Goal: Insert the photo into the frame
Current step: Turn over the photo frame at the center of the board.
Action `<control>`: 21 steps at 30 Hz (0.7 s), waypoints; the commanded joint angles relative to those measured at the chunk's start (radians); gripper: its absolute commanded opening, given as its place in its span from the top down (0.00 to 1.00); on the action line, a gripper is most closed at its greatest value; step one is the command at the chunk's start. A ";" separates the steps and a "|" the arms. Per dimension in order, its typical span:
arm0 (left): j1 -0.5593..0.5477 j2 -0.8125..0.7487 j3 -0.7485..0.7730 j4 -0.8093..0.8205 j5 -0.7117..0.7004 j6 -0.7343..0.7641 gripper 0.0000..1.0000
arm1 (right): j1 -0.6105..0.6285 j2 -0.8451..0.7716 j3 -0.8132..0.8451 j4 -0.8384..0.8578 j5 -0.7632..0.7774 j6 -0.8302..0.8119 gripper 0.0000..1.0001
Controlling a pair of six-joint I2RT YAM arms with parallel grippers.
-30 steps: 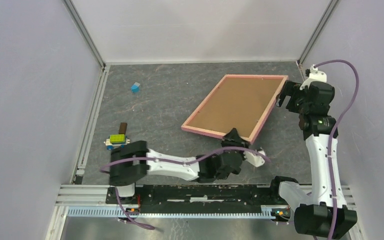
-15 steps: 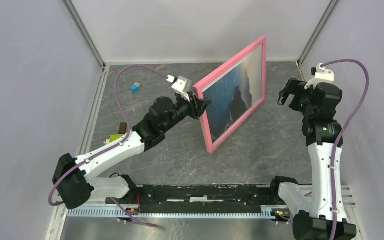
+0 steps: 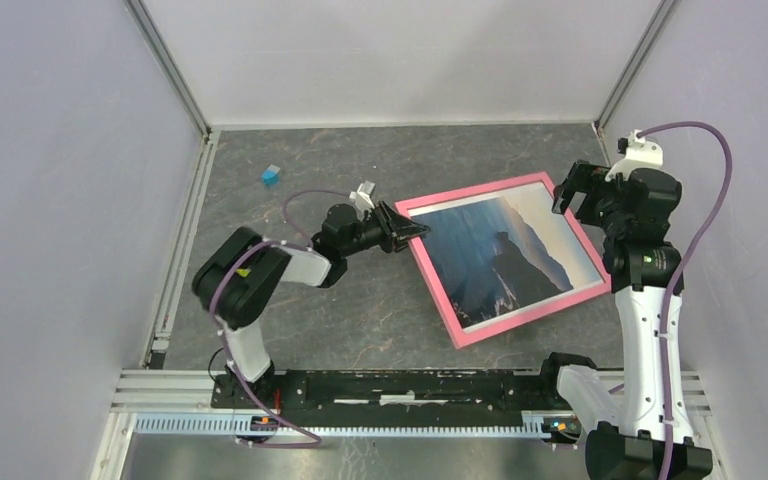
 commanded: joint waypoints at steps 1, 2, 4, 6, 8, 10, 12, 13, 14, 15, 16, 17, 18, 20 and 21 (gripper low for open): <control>0.014 0.166 0.157 0.396 0.140 -0.309 0.98 | 0.002 -0.009 -0.016 0.023 -0.025 0.000 0.02; 0.019 0.213 0.193 0.394 0.145 -0.323 0.98 | 0.002 -0.008 -0.022 0.025 -0.025 0.000 0.02; 0.035 0.297 0.281 0.352 0.185 -0.340 0.98 | 0.002 -0.008 -0.028 0.028 -0.023 -0.004 0.02; 0.050 0.362 0.397 0.231 0.245 -0.308 0.98 | 0.002 -0.007 -0.031 0.030 -0.023 -0.004 0.02; 0.069 0.421 0.529 0.069 0.296 -0.218 0.98 | 0.002 -0.006 -0.039 0.035 -0.025 -0.005 0.02; 0.091 0.487 0.671 -0.088 0.341 -0.136 0.98 | 0.002 -0.003 -0.044 0.039 -0.028 -0.004 0.02; 0.112 0.557 0.795 -0.157 0.370 -0.124 0.98 | 0.002 0.001 -0.043 0.035 -0.033 -0.003 0.02; 0.119 0.598 0.853 -0.185 0.390 -0.127 0.98 | 0.002 0.001 -0.043 0.035 -0.034 -0.004 0.02; 0.122 0.643 0.930 -0.216 0.422 -0.126 0.98 | 0.002 0.000 -0.043 0.036 -0.036 -0.005 0.02; 0.121 0.687 1.004 -0.256 0.463 -0.124 0.98 | 0.002 -0.001 -0.044 0.035 -0.036 -0.004 0.02; 0.120 0.735 1.094 -0.296 0.500 -0.124 0.98 | 0.002 -0.003 -0.047 0.038 -0.037 -0.003 0.02; 0.120 0.775 1.175 -0.323 0.526 -0.126 0.98 | 0.002 -0.002 -0.047 0.039 -0.040 -0.003 0.02; 0.120 0.808 1.238 -0.364 0.551 -0.122 0.98 | 0.002 -0.002 -0.047 0.039 -0.042 -0.003 0.02; 0.124 0.866 1.360 -0.463 0.589 -0.092 0.98 | 0.001 0.000 -0.048 0.038 -0.044 -0.002 0.02; 0.126 0.889 1.411 -0.502 0.596 -0.078 0.98 | 0.002 0.000 -0.047 0.038 -0.044 -0.003 0.02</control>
